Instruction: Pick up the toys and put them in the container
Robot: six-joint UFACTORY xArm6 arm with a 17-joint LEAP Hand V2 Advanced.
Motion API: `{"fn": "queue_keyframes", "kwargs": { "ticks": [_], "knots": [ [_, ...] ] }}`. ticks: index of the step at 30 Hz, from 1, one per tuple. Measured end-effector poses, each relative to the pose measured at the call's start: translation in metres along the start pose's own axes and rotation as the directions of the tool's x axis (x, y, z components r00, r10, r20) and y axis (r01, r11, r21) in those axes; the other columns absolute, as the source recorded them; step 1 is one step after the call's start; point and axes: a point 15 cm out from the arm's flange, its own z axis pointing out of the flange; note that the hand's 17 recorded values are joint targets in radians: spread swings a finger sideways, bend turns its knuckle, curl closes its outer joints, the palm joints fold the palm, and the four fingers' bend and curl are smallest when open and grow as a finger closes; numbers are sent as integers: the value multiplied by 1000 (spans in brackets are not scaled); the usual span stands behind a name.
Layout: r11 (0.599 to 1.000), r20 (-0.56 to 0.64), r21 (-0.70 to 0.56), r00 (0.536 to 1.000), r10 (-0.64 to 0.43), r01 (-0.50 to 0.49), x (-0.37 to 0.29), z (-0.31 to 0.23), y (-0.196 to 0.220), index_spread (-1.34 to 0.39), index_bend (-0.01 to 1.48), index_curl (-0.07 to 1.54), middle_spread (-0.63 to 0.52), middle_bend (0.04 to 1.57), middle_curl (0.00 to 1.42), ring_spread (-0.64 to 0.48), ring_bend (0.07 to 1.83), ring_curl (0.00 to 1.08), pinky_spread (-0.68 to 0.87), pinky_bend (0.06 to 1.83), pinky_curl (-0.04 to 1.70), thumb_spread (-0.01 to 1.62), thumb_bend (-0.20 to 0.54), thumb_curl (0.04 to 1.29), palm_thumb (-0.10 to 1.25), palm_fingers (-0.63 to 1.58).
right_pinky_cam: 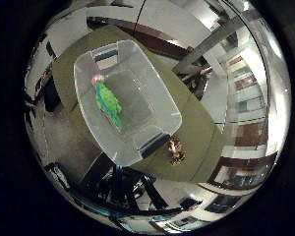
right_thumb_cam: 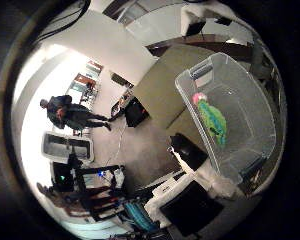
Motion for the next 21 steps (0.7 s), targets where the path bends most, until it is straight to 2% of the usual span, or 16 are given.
{"fn": "queue_keyframes", "kwargs": {
  "ticks": [6,12,21],
  "knots": [
    [1000,-17,6,1000,19,-19,29,-5,3,-475,319,372,-17,282,315,176,416,213,437,569,239,1101,-23,392,699,159],
    [996,-56,32,995,80,-78,92,-25,11,-466,247,361,-16,216,315,179,349,203,439,521,181,1098,-21,383,693,214],
    [971,-143,62,961,238,-231,234,-72,70,-414,186,357,-5,190,312,178,277,206,409,480,120,1097,-23,382,687,251]
  ]
}}
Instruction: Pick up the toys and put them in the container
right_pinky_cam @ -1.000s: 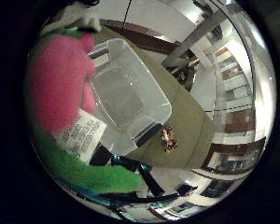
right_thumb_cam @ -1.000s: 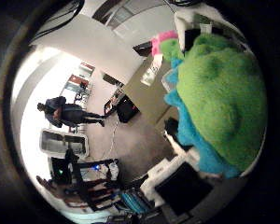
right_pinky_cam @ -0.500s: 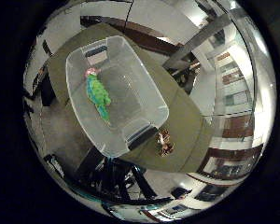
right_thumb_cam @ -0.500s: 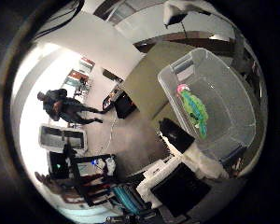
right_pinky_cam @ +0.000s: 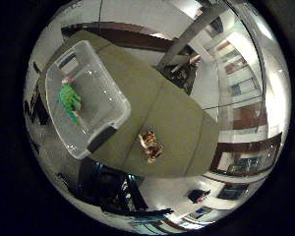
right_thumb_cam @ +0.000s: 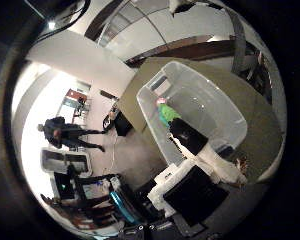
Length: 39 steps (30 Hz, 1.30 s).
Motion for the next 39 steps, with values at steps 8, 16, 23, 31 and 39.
{"fn": "queue_keyframes", "kwargs": {
  "ticks": [8,16,23,31,39],
  "knots": [
    [988,-25,-93,992,125,-126,77,19,79,-327,177,338,36,195,316,190,254,214,403,470,96,1103,-23,376,661,251],
    [952,-10,-227,978,206,-203,100,93,157,-280,172,323,62,196,319,196,239,224,388,482,84,1107,-26,361,630,229],
    [933,-49,-257,967,248,-252,133,145,194,-267,175,319,65,194,321,196,240,234,377,483,80,1106,-23,349,607,231],
    [913,-53,-281,955,292,-295,158,178,207,-264,177,319,65,196,322,198,246,241,370,474,74,1107,-22,341,598,242],
    [893,-53,-309,944,327,-327,179,217,220,-255,180,324,65,194,319,198,248,243,375,479,61,1095,-22,335,589,264]
  ]
}}
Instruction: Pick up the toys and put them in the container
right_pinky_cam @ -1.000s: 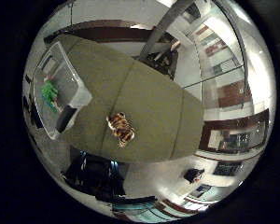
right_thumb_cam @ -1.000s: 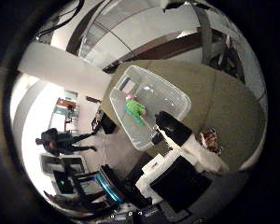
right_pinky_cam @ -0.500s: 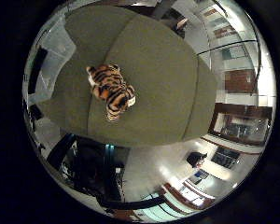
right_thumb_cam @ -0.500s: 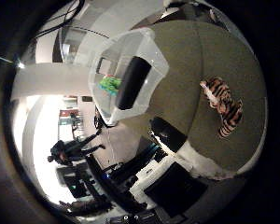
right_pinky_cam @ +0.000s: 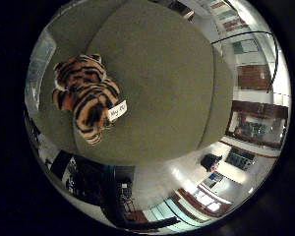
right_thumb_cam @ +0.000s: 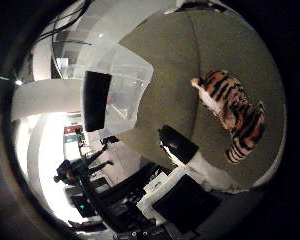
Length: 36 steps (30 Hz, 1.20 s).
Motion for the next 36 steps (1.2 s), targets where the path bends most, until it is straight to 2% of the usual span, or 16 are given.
{"fn": "queue_keyframes", "kwargs": {
  "ticks": [7,12,16,19,20,22,23,27,29,33,36],
  "knots": [
    [999,11,-31,1000,15,-15,14,38,-1,-258,179,325,66,190,314,189,258,244,387,504,53,1092,-21,335,592,294],
    [998,21,-52,1000,21,-20,17,61,-1,-258,166,313,51,196,311,182,300,246,433,594,49,1086,-23,336,599,363],
    [997,19,-69,1000,20,-18,19,74,0,-259,172,297,5,225,324,92,422,262,426,701,21,1080,-23,337,601,529],
    [997,6,-79,1000,18,-17,21,75,2,-307,200,312,-108,375,377,-62,629,305,243,760,-14,1069,-17,341,628,935],
    [997,2,-78,1000,17,-17,22,74,2,-337,220,335,-144,479,420,-132,712,341,92,833,-1,1063,-14,347,652,1178],
    [997,-5,-74,1000,16,-17,24,70,-1,-366,425,435,-177,658,497,-190,835,405,-139,1011,74,1053,-6,357,710,1473],
    [997,-8,-70,1000,15,-15,24,68,-3,-365,583,503,-181,791,546,-205,922,443,-219,1114,134,1050,-2,365,764,1510],
    [1000,-29,-25,999,18,-19,33,41,-20,-312,908,661,-166,1078,649,-211,1194,550,-233,1368,287,1052,2,405,906,1375],
    [1000,-44,12,999,28,-28,45,19,-29,-282,991,704,-155,1158,674,-200,1289,585,-215,1450,344,1060,3,433,973,1304],
    [995,-78,94,996,51,-43,66,-48,-48,-244,1105,738,-132,1242,689,-190,1369,615,-187,1513,416,1068,-6,487,1050,1240],
    [998,-43,43,998,41,-40,52,-79,-37,-231,1134,740,-124,1274,687,-177,1408,623,-175,1521,453,1071,-9,514,1061,1226]
  ]
}}
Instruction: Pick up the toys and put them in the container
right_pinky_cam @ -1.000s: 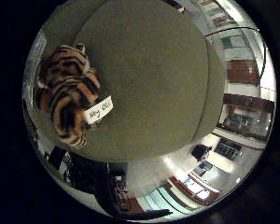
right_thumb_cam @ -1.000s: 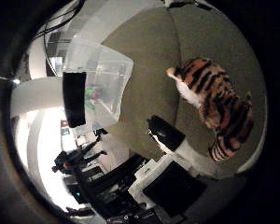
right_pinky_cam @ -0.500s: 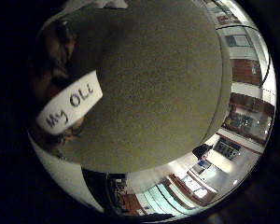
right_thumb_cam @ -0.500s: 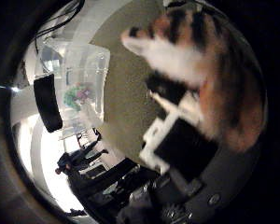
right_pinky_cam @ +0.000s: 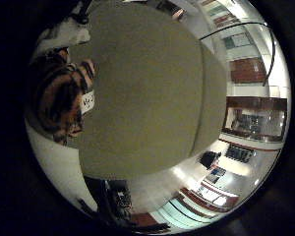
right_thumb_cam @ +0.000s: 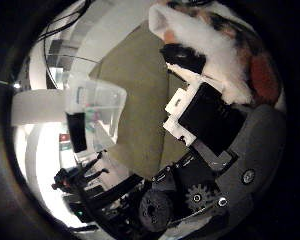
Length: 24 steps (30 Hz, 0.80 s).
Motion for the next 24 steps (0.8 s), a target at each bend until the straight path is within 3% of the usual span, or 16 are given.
{"fn": "queue_keyframes", "kwargs": {
  "ticks": [4,13,18,24],
  "knots": [
    [996,49,-50,996,-71,73,-53,-64,-4,-220,1157,732,-118,1300,677,-170,1429,621,-169,1519,500,1078,-13,542,1057,1210],
    [976,4,36,977,-213,213,-187,-205,-26,-213,1184,714,-116,1326,657,-175,1450,611,-166,1479,587,1074,-13,586,1050,1201],
    [956,-1,73,959,-284,283,-269,-235,-24,-211,1187,704,-115,1332,650,-177,1452,607,-168,1459,627,1075,-13,598,1047,1199],
    [932,11,75,934,-356,354,-364,-234,-10,-209,1192,696,-114,1339,643,-178,1452,606,-171,1437,664,1075,-12,608,1050,1200]
  ]
}}
